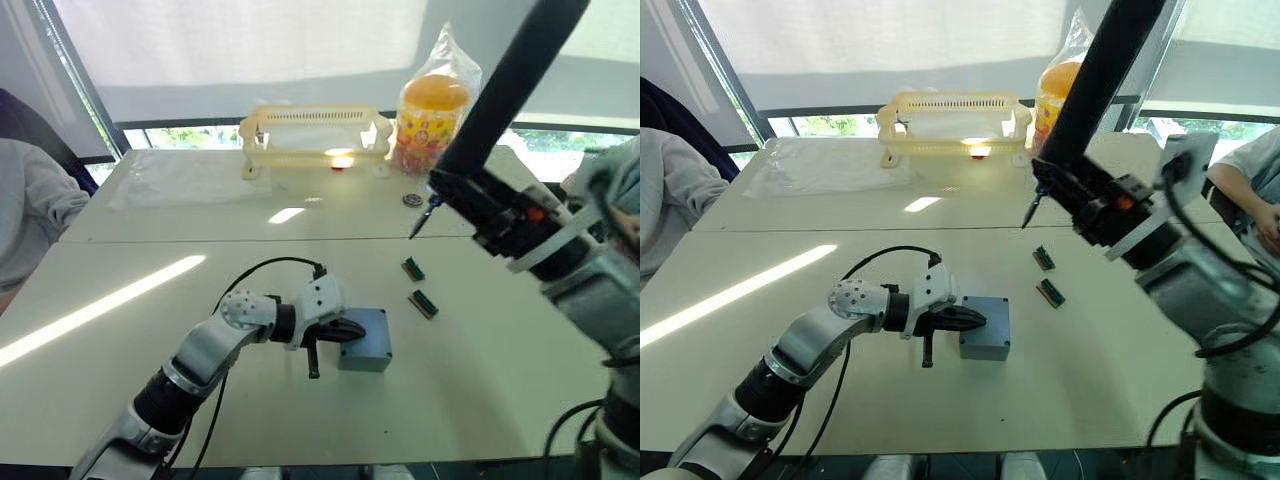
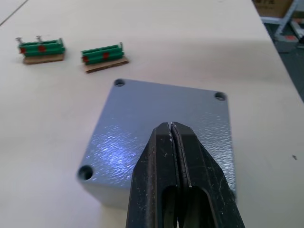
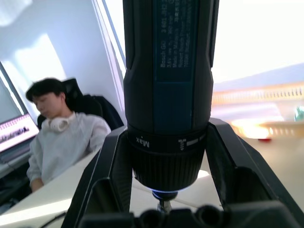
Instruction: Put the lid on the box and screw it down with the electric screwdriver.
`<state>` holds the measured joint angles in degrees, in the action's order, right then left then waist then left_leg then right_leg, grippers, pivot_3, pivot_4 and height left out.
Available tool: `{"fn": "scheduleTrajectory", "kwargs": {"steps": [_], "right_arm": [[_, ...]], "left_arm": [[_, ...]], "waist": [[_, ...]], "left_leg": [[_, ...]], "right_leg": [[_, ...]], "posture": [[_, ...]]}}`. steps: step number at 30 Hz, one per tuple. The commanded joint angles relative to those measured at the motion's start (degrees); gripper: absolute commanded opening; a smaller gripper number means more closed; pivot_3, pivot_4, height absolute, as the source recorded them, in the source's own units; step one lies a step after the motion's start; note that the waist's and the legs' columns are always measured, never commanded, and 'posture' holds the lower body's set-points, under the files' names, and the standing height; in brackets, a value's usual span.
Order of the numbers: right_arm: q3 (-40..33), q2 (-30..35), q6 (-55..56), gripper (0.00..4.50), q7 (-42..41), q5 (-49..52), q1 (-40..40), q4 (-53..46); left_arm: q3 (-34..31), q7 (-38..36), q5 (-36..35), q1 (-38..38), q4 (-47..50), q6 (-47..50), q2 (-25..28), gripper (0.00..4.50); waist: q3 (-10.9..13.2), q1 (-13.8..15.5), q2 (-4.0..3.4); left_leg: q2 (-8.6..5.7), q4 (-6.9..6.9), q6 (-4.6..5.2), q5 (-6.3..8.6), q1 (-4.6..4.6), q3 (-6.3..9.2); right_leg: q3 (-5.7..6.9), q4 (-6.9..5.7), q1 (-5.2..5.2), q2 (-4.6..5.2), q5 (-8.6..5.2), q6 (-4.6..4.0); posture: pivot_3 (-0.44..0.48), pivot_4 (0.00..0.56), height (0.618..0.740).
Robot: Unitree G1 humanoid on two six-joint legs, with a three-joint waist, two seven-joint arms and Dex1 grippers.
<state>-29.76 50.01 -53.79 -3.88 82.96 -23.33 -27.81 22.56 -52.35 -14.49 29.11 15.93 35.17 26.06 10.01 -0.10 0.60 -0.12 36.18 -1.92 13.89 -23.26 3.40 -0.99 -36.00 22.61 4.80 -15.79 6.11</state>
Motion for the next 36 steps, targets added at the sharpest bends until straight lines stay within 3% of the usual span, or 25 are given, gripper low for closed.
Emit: {"fn": "scheduleTrajectory", "kwargs": {"steps": [1,4,9,16,26,28,32,36], "right_arm": [[-3.8,13.1,-12.7,1.80,-5.2,7.5,4.5,9.8],[-1.4,25.2,-22.8,1.80,-16.0,2.7,10.6,14.8],[5.7,29.7,-28.9,1.80,-22.1,-3.8,11.1,25.4],[21.2,26.0,-32.3,1.80,-27.1,-16.7,0.3,35.1],[38.0,20.3,-31.1,1.80,-37.0,-34.4,-13.1,44.3],[39.4,19.5,-30.1,2.85,-38.7,-36.9,-13.7,44.8],[38.9,17.6,-28.8,4.46,-40.3,-40.3,-14.6,45.1],[33.6,16.1,-15.4,4.46,-38.9,-46.1,-15.7,43.8]], "left_arm": [[-4.2,0.0,-2.3,1.8,4.9,2.1,1.6,0.00],[-6.1,-1.5,-4.3,3.0,7.3,3.7,3.7,0.00],[-7.1,-6.0,-9.1,3.4,11.4,6.3,7.9,0.00],[-5.5,-7.4,-11.9,1.8,17.6,9.7,12.3,0.00],[-5.8,-1.8,-12.2,0.6,18.9,12.2,10.8,0.00],[-6.6,0.0,-12.3,0.6,18.1,12.6,9.9,0.00],[-8.4,4.1,-11.0,1.1,15.5,12.9,8.8,0.00],[-10.3,8.9,-8.8,1.4,12.9,13.6,8.8,0.00]], "waist": [[0.1,0.3,0.02],[0.2,0.7,-0.27],[0.4,0.2,-0.51],[0.7,-0.8,-0.55],[0.7,-0.4,-0.55],[0.8,-0.5,-0.50],[0.7,-0.8,-0.43],[0.8,-0.8,-0.38]], "left_leg": [[-0.01,0.02,0.00,0.00,-0.11,-0.05],[-0.04,-0.01,0.06,0.03,-0.19,-0.15],[0.01,0.00,0.21,0.11,-0.18,-0.22],[-0.01,0.06,0.20,0.11,-0.19,-0.23],[-0.02,0.03,0.18,0.09,-0.26,-0.28],[-0.03,0.05,0.17,0.09,-0.27,-0.29],[-0.03,0.08,0.16,0.09,-0.20,-0.28],[-0.03,0.23,0.03,0.00,-0.15,-0.25]], "right_leg": [[-0.02,-0.01,0.12,0.00,0.00,0.00],[-0.05,-0.02,0.26,-0.01,0.01,0.01],[-0.08,-0.09,0.36,-0.13,0.10,0.19],[-0.12,-0.10,0.39,-0.15,0.03,0.07],[-0.20,-0.15,0.53,-0.17,0.14,0.36],[-0.20,-0.13,0.51,-0.16,0.19,0.46],[-0.21,-0.15,0.46,-0.17,0.24,0.52],[-0.21,-0.19,0.38,-0.20,0.33,0.49]], "posture": [[0.000,0.150,0.740],[0.000,0.150,0.740],[0.000,0.150,0.740],[0.000,0.150,0.740],[0.000,0.150,0.740],[0.000,0.150,0.740],[0.000,0.150,0.740],[0.000,0.150,0.740]]}}
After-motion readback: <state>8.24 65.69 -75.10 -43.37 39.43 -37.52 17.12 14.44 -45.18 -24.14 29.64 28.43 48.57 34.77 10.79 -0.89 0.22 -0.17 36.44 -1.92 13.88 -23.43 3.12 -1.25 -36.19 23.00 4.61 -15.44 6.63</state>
